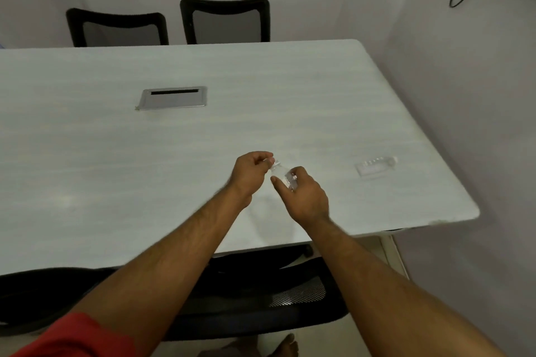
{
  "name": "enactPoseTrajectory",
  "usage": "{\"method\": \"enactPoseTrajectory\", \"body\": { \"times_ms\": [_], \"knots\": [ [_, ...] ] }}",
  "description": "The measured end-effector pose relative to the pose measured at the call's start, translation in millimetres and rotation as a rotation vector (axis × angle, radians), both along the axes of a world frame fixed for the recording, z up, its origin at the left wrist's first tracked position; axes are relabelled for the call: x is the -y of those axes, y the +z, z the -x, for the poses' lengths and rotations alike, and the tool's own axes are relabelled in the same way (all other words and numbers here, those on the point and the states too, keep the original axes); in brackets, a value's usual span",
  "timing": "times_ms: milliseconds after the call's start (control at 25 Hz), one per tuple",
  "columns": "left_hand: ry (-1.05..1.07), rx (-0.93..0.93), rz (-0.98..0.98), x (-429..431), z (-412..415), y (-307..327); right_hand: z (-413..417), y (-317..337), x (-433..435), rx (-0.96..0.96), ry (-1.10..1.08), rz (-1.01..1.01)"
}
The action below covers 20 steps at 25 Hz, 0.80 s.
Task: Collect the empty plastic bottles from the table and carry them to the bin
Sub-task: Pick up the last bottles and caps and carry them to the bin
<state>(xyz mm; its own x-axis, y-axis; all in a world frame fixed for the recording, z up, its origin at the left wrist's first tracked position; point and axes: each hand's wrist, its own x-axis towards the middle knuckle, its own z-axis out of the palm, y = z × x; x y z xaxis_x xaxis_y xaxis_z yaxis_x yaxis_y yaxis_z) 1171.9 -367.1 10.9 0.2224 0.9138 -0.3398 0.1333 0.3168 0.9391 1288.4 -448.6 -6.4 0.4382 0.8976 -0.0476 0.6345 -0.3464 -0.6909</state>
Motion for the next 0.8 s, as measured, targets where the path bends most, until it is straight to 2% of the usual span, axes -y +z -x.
{"method": "enactPoseTrajectory", "body": {
  "times_ms": [80,200,360,400,440,480,600,640,680,720,800],
  "knots": [
    [-0.048,0.041,0.014,-1.6,-7.7,0.7,1.2,2.2,-1.4,0.001,-0.047,-0.019],
    [0.034,0.079,0.042,-5.9,-12.6,-4.6,1.2,5.2,1.6,0.077,-0.027,-0.009],
    [0.015,-0.060,0.052,-3.3,-67.7,-21.3,-32.6,-3.1,4.0,0.369,-0.207,0.088],
    [0.025,-0.038,0.056,0.0,-74.9,-21.9,-38.5,-2.0,7.7,0.373,-0.210,0.092],
    [0.034,0.027,0.099,-0.1,-79.9,-19.1,-41.9,-3.8,9.6,0.306,-0.210,0.083],
    [0.016,0.119,0.166,-2.6,-80.1,-17.6,-43.0,-4.2,10.0,0.145,-0.206,0.066],
    [-0.177,0.337,0.302,-8.1,-92.8,-22.6,-73.4,4.2,11.6,-0.737,-0.284,0.057],
    [-0.228,0.382,0.332,-9.1,-102.7,-26.5,-92.4,2.8,14.2,-0.930,-0.263,0.090],
    [-0.263,0.417,0.358,-9.7,-113.4,-30.5,-109.1,0.5,16.8,-1.036,-0.224,0.122],
    [-0.289,0.422,0.362,-8.8,-125.8,-32.9,-123.8,-2.4,18.1,-1.054,-0.200,0.142],
    [-0.288,0.352,0.318,-6.8,-159.9,-38.9,-155.0,-12.1,15.8,-0.920,-0.199,0.148]
  ]
}}
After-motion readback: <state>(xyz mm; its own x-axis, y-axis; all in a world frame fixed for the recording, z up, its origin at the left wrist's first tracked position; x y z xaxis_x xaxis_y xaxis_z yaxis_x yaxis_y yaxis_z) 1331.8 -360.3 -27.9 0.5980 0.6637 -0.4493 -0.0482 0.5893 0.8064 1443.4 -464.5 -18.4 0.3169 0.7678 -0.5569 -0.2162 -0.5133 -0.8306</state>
